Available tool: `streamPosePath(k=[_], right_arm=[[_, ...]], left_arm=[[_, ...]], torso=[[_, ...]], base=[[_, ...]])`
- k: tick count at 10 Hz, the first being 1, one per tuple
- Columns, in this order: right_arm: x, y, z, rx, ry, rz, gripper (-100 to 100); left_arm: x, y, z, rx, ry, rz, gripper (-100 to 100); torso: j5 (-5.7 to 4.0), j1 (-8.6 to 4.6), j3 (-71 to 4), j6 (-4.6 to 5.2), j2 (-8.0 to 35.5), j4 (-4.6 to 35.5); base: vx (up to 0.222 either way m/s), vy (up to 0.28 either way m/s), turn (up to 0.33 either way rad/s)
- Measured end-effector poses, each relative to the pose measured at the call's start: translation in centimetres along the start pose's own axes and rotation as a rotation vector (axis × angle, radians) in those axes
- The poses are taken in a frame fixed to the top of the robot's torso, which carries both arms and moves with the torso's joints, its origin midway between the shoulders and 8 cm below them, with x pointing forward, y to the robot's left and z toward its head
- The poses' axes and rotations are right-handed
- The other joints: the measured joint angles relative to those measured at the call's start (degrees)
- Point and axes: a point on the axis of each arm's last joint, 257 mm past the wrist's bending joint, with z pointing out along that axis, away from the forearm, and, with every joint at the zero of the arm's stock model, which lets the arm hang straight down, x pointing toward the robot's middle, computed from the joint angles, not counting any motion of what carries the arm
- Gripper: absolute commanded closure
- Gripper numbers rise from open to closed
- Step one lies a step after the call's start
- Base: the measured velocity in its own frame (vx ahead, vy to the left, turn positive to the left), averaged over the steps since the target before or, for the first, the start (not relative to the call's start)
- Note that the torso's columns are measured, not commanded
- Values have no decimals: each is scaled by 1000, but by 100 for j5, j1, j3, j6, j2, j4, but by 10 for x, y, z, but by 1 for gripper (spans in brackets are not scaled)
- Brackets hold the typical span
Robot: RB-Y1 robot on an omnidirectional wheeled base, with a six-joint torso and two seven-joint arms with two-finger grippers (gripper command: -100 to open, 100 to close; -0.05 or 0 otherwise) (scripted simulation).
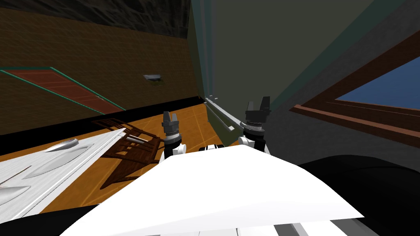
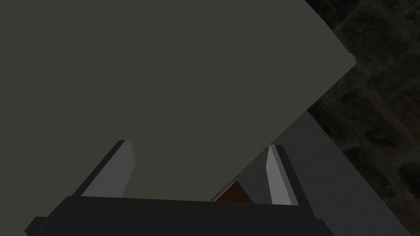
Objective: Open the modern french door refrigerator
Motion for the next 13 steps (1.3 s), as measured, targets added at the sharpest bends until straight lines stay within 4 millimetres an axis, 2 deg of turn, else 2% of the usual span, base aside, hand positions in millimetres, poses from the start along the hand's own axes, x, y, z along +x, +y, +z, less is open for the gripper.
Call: streamPosePath(k=[1, 3, 8, 13], right_arm=[[0, 0, 0, 0, 0, 0, -100], [8, 0, 1, -9, 55, -36, -100], [36, -6, -3, -58, 214, -242, -100], [50, -12, -6, -98, 283, -416, -100]], left_arm=[[0, 0, 0, 0, 0, 0, 0], [0, 0, 0, -1, 0, 0, 0], [0, 0, 0, -1, 0, 0, 0], [0, 0, 0, -1, 0, 0, 0]], torso=[[0, 0, -846, 0, 423, 423], [1, 1, -1352, 0, 671, 668], [0, 0, -1383, 0, 691, 692], [0, 0, -1384, 0, 689, 691]], base=[[0, 0, 0], [-6, 8, 13], [-10, 14, 17], [-8, 10, 14]])
